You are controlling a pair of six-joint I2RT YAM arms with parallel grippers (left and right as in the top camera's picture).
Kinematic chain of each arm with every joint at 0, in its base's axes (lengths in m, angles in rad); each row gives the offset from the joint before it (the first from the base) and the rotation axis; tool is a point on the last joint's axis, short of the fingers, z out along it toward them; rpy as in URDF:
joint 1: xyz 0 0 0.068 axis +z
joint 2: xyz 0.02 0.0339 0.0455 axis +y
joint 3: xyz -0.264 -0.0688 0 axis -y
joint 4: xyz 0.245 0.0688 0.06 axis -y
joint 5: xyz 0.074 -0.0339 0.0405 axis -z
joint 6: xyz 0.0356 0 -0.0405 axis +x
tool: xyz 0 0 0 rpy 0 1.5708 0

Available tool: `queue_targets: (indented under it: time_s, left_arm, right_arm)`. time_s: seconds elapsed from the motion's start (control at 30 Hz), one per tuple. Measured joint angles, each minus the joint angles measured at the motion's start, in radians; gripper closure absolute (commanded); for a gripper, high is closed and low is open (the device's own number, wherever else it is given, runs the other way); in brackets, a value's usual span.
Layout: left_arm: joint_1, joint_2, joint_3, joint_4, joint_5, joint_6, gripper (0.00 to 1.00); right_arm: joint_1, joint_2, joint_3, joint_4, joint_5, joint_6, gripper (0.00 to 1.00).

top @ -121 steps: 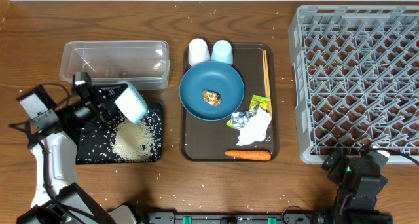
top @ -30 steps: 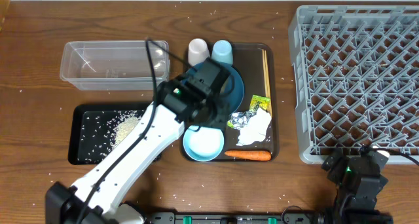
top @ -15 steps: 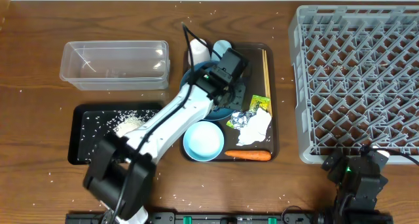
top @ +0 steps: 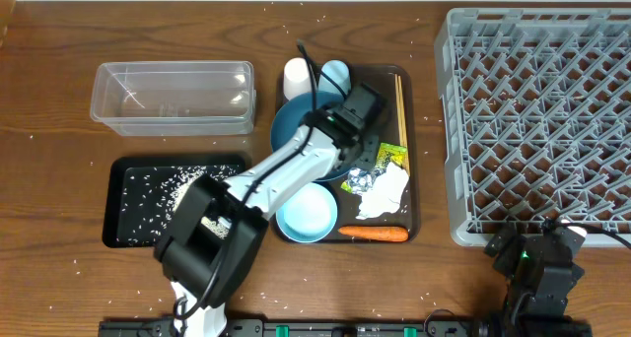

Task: Sort waste into correct bins and load items into the dishwasher rack
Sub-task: 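Grasp the rim of the blue plate with food using the left gripper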

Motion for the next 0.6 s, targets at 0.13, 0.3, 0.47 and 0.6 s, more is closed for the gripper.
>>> queue_targets:
  time_s: [0.13, 0.3, 0.47, 0.6]
  left_arm:
    - [-0.051, 0.018, 0.0, 0.005, -0.073, 0.0, 0.46]
    - [-0.084, 0.034, 0.0, 0.014, -0.152, 0.0, 0.46]
    - [-0.075, 0.071, 0.0, 0.037, -0.191, 0.0, 0.47]
    - [-0.073, 0.1, 0.0, 0.06, -0.199, 0.001, 0.51]
  right_arm:
    - [0.0, 0.0, 0.0, 0.0, 0.0, 0.0, 0.01]
    - [0.0, 0.0, 0.0, 0.0, 0.0, 0.0, 0.01]
    - [0.0, 0.0, 0.0, 0.0, 0.0, 0.0, 0.01]
    - [0.0, 0.0, 0.0, 0.0, 0.0, 0.0, 0.01]
